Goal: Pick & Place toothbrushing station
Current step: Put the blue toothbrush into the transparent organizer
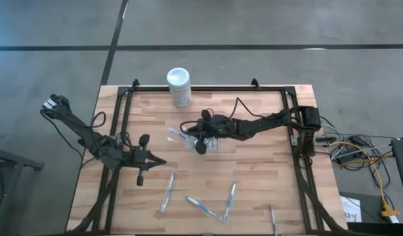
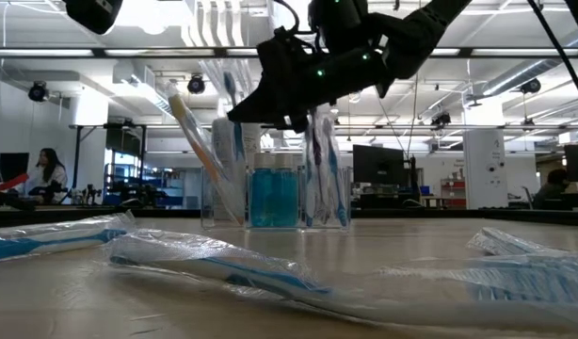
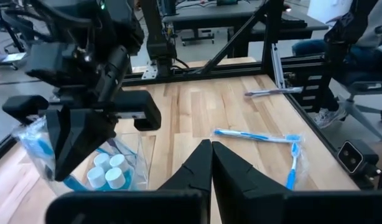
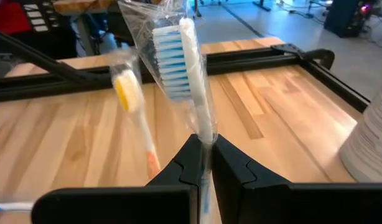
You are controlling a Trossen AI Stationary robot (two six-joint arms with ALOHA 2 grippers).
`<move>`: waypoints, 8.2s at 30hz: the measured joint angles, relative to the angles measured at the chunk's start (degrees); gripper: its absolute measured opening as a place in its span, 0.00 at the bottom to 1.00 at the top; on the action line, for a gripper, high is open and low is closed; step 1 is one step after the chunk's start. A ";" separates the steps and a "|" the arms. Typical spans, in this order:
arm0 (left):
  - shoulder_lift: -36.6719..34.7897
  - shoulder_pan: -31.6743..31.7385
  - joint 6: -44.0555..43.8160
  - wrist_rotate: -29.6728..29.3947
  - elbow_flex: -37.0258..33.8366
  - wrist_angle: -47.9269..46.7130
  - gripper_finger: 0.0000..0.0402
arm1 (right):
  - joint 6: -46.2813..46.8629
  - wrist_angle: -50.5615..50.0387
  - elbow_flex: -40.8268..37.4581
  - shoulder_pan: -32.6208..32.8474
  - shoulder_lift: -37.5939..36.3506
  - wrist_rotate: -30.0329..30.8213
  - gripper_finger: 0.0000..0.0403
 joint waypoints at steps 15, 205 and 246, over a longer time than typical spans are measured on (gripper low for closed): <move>0.07 0.00 0.14 -0.83 0.00 2.56 0.05 | 2.07 -0.08 -0.77 -0.24 -0.11 -0.11 0.26; 39.74 -9.73 -67.64 8.45 23.51 -35.00 0.30 | -0.23 30.08 -52.92 12.64 -41.17 -9.18 0.04; 57.61 -6.84 -69.97 21.32 30.40 -37.99 0.46 | 1.71 27.10 -52.99 13.14 -41.19 -1.27 0.04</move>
